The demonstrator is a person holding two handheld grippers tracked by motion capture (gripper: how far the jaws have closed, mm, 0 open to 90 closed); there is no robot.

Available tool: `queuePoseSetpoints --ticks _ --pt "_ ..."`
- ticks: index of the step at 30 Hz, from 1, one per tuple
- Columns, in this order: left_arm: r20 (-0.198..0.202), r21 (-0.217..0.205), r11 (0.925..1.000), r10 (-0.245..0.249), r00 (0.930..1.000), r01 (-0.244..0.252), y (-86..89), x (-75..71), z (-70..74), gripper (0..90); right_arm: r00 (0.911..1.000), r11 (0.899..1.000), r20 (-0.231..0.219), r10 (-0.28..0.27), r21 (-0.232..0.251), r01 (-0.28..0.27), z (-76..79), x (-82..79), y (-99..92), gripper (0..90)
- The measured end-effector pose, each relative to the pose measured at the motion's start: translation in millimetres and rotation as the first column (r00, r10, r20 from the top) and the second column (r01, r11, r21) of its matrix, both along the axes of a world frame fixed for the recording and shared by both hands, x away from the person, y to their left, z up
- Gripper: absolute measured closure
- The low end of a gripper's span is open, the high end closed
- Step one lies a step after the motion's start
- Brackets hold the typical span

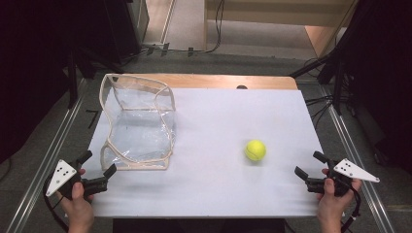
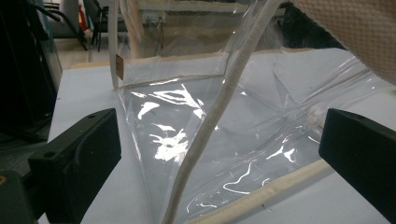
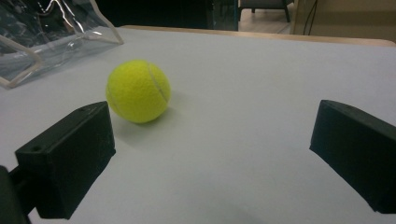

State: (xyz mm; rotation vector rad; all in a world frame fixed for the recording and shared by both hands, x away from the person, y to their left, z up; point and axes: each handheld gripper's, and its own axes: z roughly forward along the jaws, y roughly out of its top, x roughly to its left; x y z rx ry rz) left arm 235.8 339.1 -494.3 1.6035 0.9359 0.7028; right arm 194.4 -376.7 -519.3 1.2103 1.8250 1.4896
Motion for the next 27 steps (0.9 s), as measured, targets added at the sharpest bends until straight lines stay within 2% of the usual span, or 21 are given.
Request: queuePoseSetpoints --ticks 2,6,10,12,17,27 --pt "0.000 0.004 1.0000 -0.005 1.0000 0.005 -0.4 -0.7 -0.2 0.0 0.9997 1.000 0.014 0.018 0.010 -0.018 0.1 0.2 -1.4 0.0" --pt "-0.002 0.000 1.0000 -0.006 1.0000 0.006 0.6 -1.1 -0.4 0.0 0.9998 1.000 0.010 0.015 0.024 -0.015 0.7 0.0 -2.2 0.0" --pt "0.000 -0.001 1.0000 -0.004 1.0000 0.004 0.5 -1.3 -0.7 0.0 0.9996 1.000 0.006 0.029 -0.006 -0.029 2.4 0.8 1.8 0.0" --pt "0.003 0.001 1.0000 -0.005 1.0000 0.005 -0.9 -1.4 -1.0 0.0 0.9984 0.998 0.009 0.056 0.017 -0.056 3.6 1.0 0.9 0.0" --pt "0.001 0.003 1.0000 -0.002 1.0000 0.002 -0.8 -0.5 -0.7 0.0 0.9989 0.998 0.004 0.048 0.039 -0.048 6.7 0.8 -3.1 0.0" --pt "0.007 0.016 0.9998 -0.009 0.9999 0.009 -2.1 -1.4 -1.2 0.0 0.9976 0.997 -0.025 0.065 -0.040 -0.066 19.6 8.7 5.6 0.0"
